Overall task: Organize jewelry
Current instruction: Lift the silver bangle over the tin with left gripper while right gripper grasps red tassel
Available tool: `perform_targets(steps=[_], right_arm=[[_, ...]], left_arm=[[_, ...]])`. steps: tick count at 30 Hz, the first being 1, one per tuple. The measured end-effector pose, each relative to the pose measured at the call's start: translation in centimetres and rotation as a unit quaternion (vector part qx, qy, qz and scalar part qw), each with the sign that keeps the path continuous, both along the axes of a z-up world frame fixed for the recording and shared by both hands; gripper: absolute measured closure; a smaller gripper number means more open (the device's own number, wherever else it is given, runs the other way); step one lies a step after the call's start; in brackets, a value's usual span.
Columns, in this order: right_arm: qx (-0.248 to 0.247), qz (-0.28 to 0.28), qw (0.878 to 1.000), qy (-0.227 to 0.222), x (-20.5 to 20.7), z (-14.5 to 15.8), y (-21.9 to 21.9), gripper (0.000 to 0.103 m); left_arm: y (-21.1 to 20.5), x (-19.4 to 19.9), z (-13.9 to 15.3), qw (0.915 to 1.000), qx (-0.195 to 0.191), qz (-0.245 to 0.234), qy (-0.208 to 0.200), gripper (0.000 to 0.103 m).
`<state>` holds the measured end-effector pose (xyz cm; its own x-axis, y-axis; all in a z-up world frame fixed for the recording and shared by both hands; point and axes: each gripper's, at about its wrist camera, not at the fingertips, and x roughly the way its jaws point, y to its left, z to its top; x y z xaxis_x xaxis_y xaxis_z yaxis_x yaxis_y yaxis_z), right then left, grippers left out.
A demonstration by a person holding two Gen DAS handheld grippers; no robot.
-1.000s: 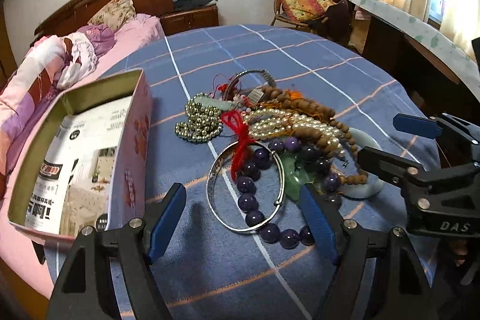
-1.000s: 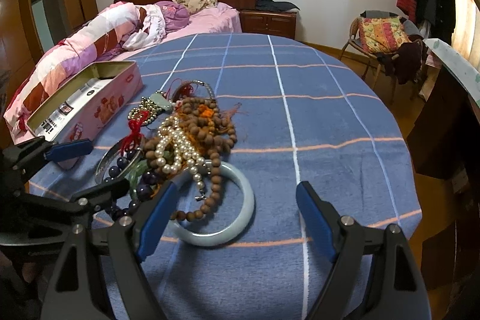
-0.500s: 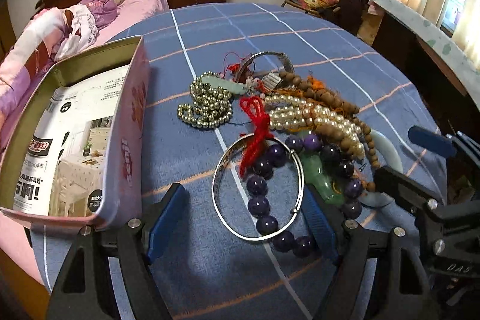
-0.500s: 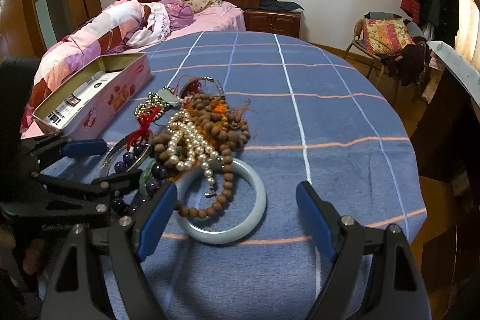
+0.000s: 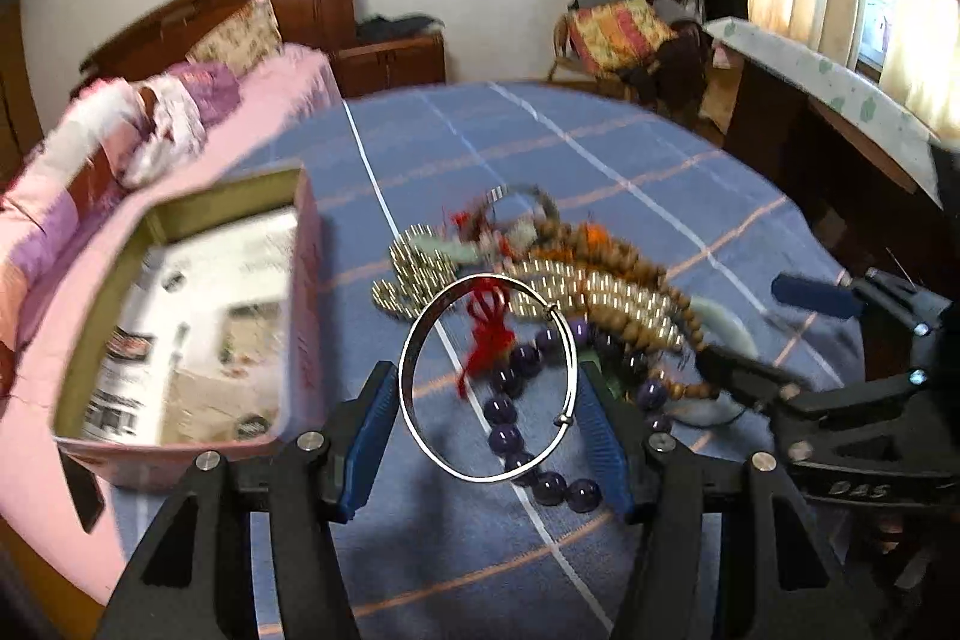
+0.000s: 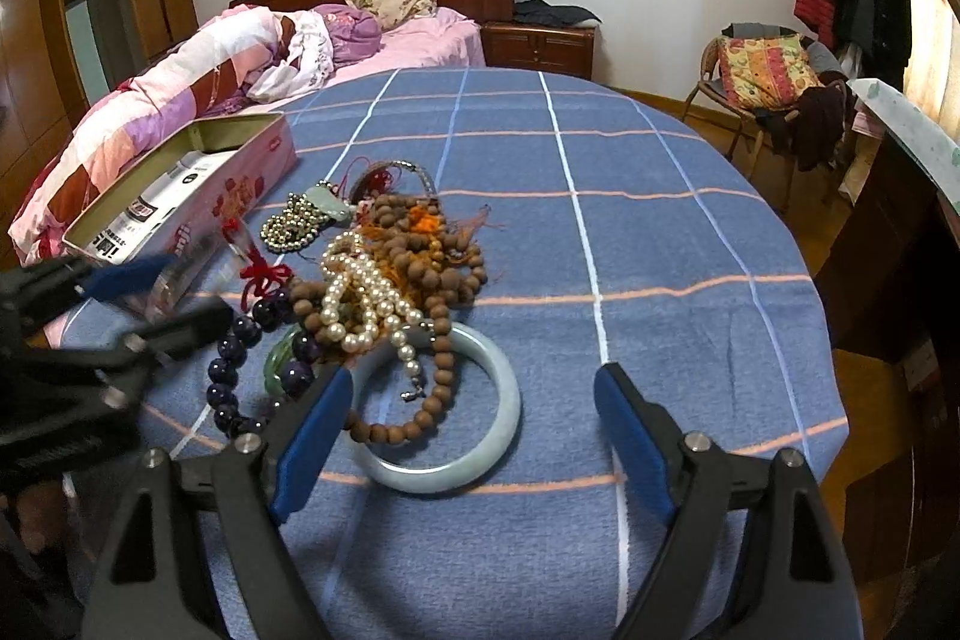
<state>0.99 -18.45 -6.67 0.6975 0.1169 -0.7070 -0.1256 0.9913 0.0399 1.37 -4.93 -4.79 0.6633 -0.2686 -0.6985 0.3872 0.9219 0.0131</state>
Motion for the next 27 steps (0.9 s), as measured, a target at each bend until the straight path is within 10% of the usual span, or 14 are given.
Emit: perform_targets(steps=[10,27], right_arm=[[0.002,0.032,0.999,-0.012,0.8,1.7,1.3,0.018],[-0.009,0.146,0.988,0.049,6.8,0.4,8.8,0.049]], left_arm=[[2.6,0.1,3.4,0.9974,0.009,0.043,-0.057,0.044],[6.8,1.6,3.8,0.9936,-0.007,0.099,-0.054,0.044]])
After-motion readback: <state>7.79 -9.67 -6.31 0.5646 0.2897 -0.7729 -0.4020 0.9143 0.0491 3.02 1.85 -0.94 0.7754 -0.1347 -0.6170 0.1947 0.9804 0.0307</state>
